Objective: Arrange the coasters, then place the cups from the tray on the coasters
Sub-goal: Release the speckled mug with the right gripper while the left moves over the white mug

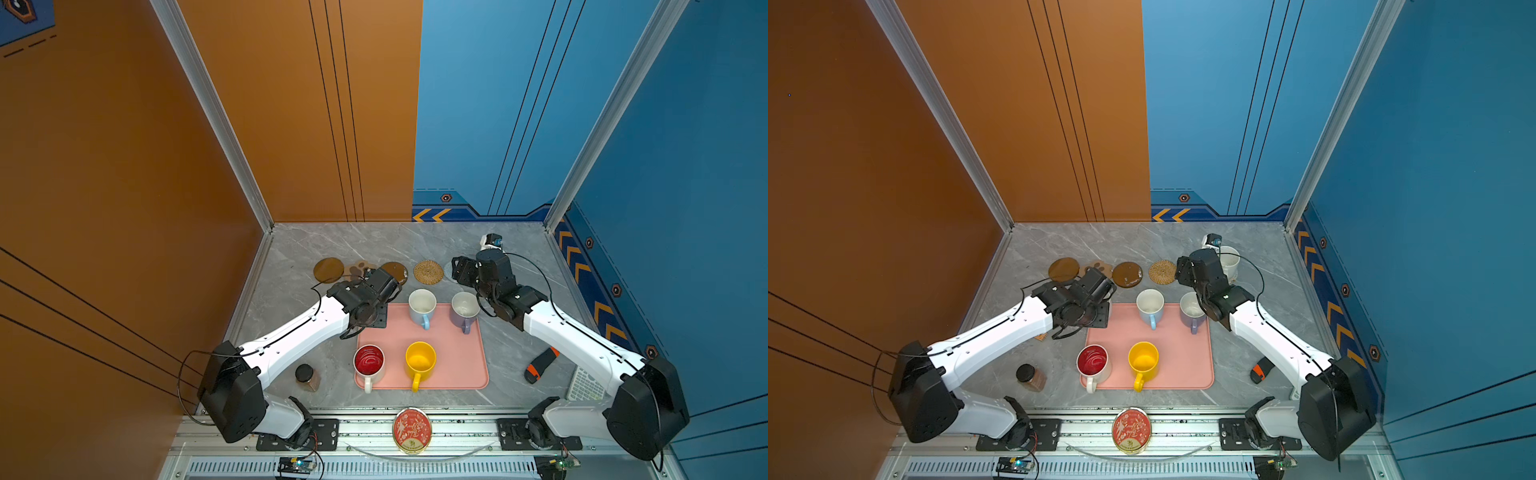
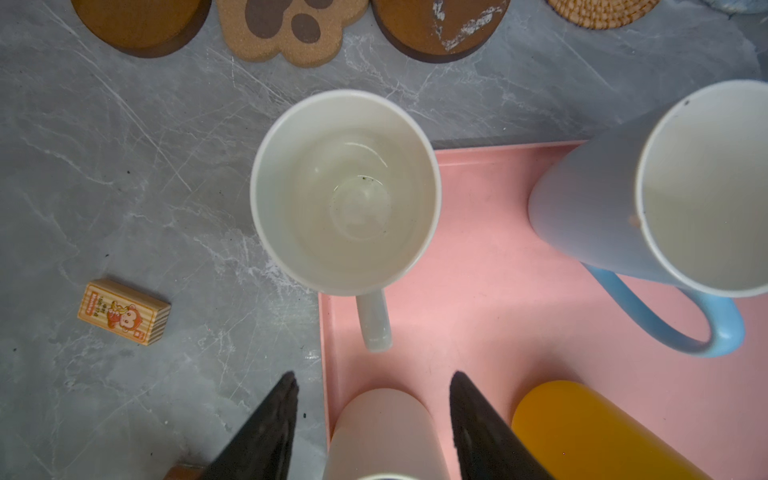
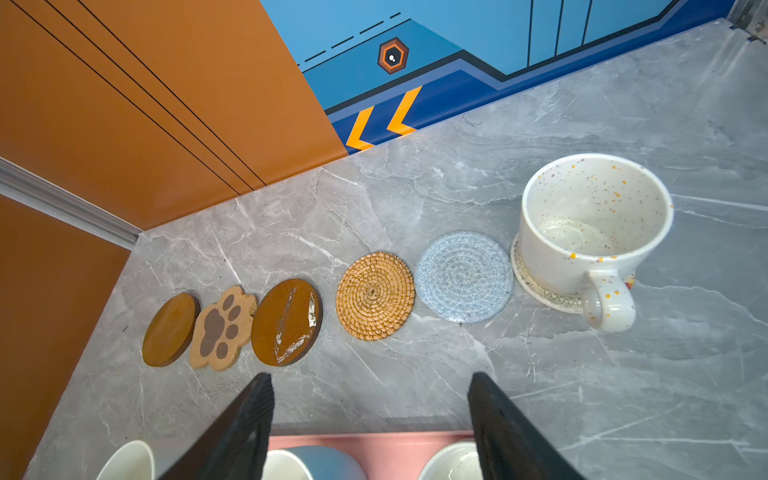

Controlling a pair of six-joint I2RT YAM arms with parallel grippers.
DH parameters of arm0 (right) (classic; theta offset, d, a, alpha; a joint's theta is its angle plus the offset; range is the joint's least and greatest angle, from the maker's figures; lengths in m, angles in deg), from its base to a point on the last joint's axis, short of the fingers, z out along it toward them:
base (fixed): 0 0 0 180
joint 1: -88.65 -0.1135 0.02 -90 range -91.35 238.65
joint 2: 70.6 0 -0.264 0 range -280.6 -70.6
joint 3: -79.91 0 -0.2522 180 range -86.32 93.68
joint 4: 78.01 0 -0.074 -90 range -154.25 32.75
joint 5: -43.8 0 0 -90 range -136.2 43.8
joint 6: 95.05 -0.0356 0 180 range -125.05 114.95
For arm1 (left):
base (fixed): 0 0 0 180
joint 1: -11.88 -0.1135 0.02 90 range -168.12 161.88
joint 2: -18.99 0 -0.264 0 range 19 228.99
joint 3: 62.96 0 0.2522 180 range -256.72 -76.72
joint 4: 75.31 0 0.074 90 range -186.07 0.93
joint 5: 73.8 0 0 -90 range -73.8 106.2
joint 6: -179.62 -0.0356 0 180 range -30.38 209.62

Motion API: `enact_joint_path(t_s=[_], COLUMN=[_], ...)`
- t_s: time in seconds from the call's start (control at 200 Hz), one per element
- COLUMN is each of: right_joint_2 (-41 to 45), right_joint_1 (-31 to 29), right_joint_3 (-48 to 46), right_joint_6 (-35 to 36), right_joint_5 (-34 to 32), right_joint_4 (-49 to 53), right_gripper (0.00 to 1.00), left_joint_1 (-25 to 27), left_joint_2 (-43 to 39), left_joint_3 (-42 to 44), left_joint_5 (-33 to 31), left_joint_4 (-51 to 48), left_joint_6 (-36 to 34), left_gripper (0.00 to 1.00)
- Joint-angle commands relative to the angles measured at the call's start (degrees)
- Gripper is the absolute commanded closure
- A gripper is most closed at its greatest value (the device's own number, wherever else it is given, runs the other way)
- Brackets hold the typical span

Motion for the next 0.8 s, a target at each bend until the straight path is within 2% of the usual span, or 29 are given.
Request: enact_joint_path(t_s=[0.0, 0.23, 0.411, 0.796], right_joint_2=[-0.12, -0.67, -0.4, -0.43], right_joint_1=[0.28, 0.53, 0.64, 1.02], right_joint_3=[-1.28, -1.7, -1.97, -2.56], right_joint_6=[-1.31, -1.64, -1.62, -1.71], right_joint_5=[2.3, 2.99, 3.15, 2.65], right_joint_4=[-2.64, -2.85, -2.75, -2.66], right_gripper=[0.28, 0.28, 0.28, 0.28], left_joint_1=[0.67, 0.44, -0.72, -2.27], left_joint_2=[0.77, 1.38, 0.95, 4.5], left_joint_3=[-0.07, 2.39, 5.73, 5.72], left_joint_5=[-3.28, -2.72, 0.94, 0.77], left_joint_4=[-1.27, 2.37, 8.06, 9.46], left_joint_6=[3.23, 4.69, 5.35, 4.35], left_gripper=[0.4, 0.41, 0.42, 0.45])
